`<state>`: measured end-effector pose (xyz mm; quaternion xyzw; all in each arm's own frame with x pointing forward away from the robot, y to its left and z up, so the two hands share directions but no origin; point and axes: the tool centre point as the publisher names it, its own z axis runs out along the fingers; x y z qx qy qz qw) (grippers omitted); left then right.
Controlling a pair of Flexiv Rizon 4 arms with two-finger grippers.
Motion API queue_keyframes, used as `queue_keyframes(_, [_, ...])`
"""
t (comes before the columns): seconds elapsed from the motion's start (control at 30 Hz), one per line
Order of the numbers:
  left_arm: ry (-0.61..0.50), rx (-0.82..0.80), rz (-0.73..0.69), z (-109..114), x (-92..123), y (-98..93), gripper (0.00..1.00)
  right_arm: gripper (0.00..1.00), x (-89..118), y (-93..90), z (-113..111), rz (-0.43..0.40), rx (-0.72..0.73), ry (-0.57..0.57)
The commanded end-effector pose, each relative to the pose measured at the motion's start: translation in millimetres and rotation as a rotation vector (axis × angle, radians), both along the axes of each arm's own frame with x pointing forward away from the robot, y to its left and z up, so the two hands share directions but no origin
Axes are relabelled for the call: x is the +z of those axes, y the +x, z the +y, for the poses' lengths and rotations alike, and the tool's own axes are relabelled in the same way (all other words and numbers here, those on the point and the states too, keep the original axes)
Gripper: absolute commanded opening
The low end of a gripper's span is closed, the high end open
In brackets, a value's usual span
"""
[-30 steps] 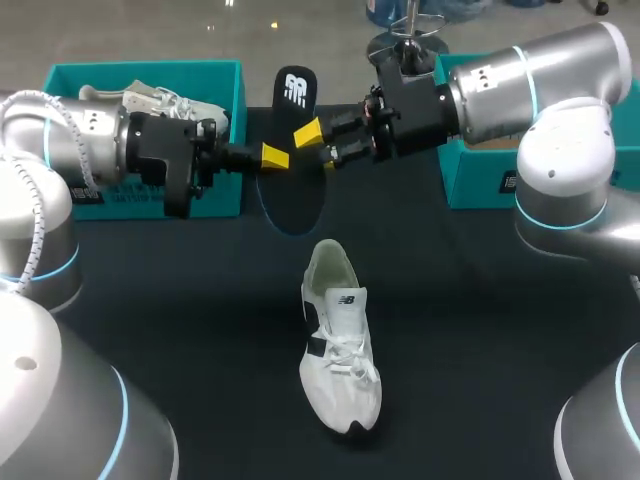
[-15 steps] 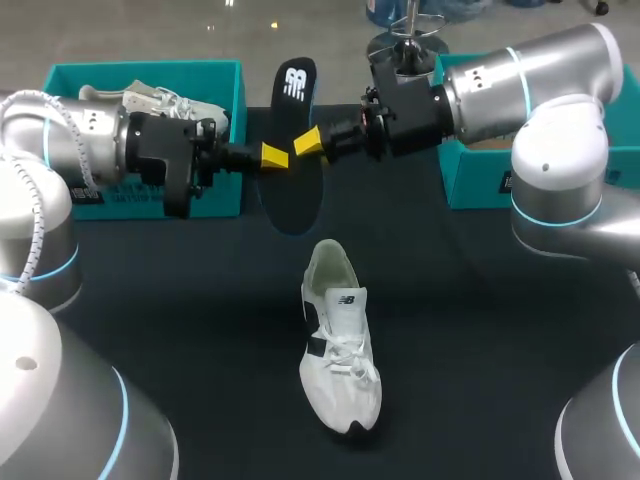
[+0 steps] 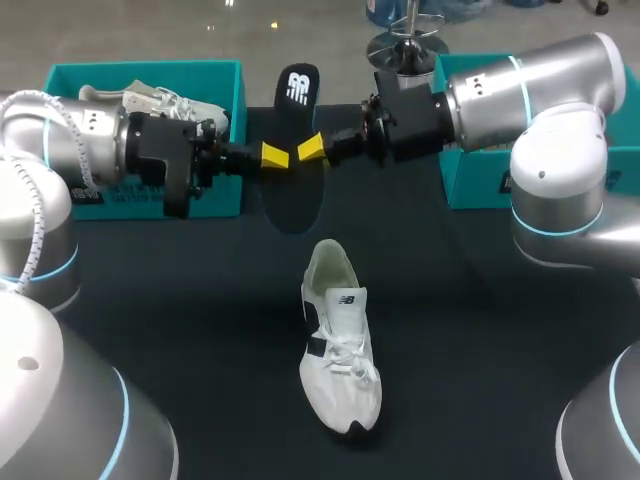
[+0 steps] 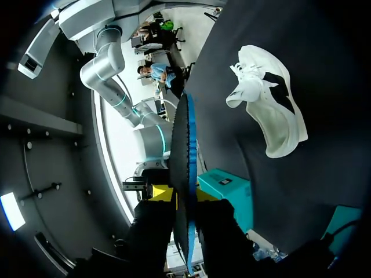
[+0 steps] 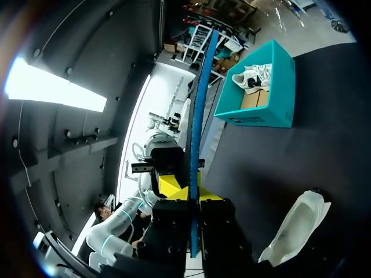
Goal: Take the shoe out of the shoebox, open the shoe tongue, remove and reinsert the insole, then place the shoe into the shoebox
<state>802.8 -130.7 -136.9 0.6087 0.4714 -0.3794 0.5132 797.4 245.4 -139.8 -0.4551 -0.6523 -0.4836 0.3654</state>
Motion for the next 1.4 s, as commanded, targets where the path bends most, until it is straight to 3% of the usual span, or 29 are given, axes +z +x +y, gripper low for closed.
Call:
queue_keyframes(0.03, [0.036, 0.042, 0.108, 12.5, 0.6, -12.2, 1.00, 0.00, -11.8, -5.9, -7.0, 0.000, -0.041, -0.018])
queue_keyframes(0.13, [0.103, 0.076, 0.284, 24.5, -14.0, -21.4, 1.00, 0.00, -21.2, -3.5, -12.4, -0.004, -0.060, -0.025])
queue_keyframes(0.3, [0.135, 0.078, 0.446, 43.6, -30.8, -42.2, 1.00, 0.00, -27.8, 1.4, -17.2, -0.018, -0.076, -0.028])
queue_keyframes(0.43, [0.145, 0.065, 0.451, 46.4, -33.2, -47.6, 1.00, 0.00, -33.2, 5.7, -18.0, 0.018, -0.063, 0.001])
queue_keyframes(1.03, [0.145, 0.065, 0.451, 46.4, -33.2, -47.6, 1.00, 0.00, -33.2, 5.7, -18.0, 0.018, -0.063, 0.001])
queue_keyframes(1.13, [0.231, 0.168, 0.510, 42.1, -27.9, -49.7, 1.00, 0.00, -33.2, 5.7, -18.0, 0.018, -0.063, 0.001])
queue_keyframes(1.3, [0.362, 0.266, 0.780, 48.9, -49.8, -54.0, 1.00, 0.00, -33.2, 5.7, -18.0, 0.018, -0.063, 0.001])
queue_keyframes(1.4, [0.443, 0.407, 0.925, 58.7, -66.7, -52.2, 1.00, 0.00, -33.2, 5.7, -18.0, 0.018, -0.063, 0.001])
